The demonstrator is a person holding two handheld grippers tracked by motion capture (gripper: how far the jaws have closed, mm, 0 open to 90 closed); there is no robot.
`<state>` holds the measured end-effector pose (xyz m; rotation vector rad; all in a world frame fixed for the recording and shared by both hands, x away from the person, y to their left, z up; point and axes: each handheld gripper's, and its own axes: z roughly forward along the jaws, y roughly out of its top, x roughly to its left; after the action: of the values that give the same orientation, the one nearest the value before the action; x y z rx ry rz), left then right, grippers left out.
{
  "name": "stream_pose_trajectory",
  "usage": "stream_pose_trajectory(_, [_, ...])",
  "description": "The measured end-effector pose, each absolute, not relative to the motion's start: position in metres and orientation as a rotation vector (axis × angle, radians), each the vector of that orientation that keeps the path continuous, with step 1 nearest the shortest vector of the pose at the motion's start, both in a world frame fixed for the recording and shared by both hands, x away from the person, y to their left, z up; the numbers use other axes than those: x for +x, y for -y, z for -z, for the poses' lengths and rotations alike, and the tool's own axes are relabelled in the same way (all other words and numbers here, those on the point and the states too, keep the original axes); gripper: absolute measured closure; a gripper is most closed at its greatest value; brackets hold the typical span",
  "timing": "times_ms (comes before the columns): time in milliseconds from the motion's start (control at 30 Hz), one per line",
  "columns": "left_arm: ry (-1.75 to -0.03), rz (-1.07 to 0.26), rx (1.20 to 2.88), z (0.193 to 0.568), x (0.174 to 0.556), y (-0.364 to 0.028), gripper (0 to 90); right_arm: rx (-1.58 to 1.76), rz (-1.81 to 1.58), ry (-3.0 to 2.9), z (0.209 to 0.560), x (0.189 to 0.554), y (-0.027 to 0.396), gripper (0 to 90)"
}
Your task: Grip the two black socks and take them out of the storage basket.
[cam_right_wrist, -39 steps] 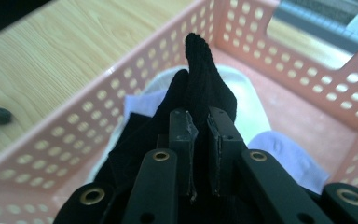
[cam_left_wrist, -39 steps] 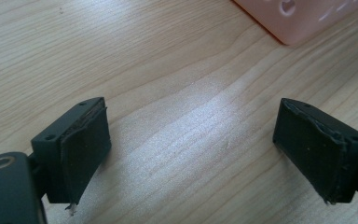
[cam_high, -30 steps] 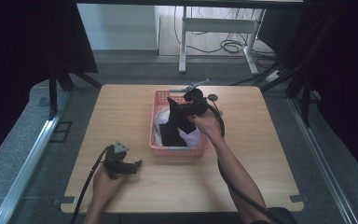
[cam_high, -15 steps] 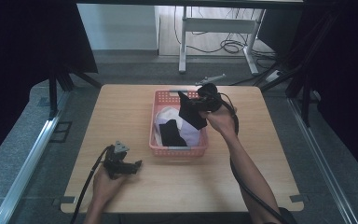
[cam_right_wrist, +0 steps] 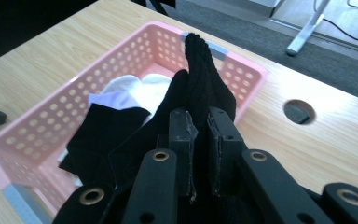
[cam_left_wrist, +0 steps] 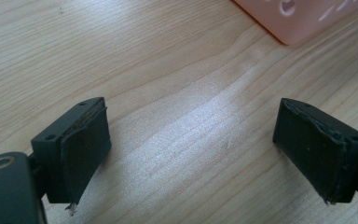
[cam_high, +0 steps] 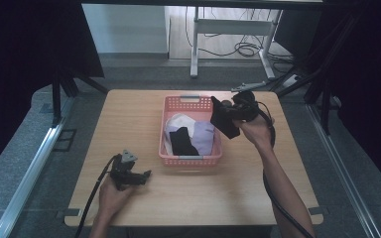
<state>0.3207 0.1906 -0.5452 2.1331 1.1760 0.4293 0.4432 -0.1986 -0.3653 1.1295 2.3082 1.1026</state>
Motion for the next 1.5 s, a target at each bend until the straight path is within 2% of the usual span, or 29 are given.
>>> stream_pose_trajectory(700, [-1.181, -0.428, 2.129, 0.545, 0.321, -0.190, 10.5, 1.274, -1.011, -2.214, 0.395, 0.425, 0.277, 81.3])
stream_pose_trajectory(933, [-1.184, -0.427, 2.121, 0.546, 0.320, -0.190, 10.6, 1.335, -0.933, -2.192, 0.424, 0.425, 0.297, 81.1])
stream_pose_trajectory(1267, [-1.183, -0.427, 2.123, 0.546, 0.320, -0.190, 10.5, 1.371, -0.818, -2.228, 0.469, 0.428, 0.304, 80.4])
stream_pose_trajectory(1367, [-1.183, -0.427, 2.122, 0.546, 0.320, -0.190, 10.5, 1.399, -0.800, -2.239, 0.485, 0.429, 0.307, 77.1])
stream_pose_trajectory(1500, [-1.183, -0.427, 2.123, 0.546, 0.320, -0.190, 10.6, 1.415, -0.814, -2.234, 0.487, 0.428, 0.309, 71.1])
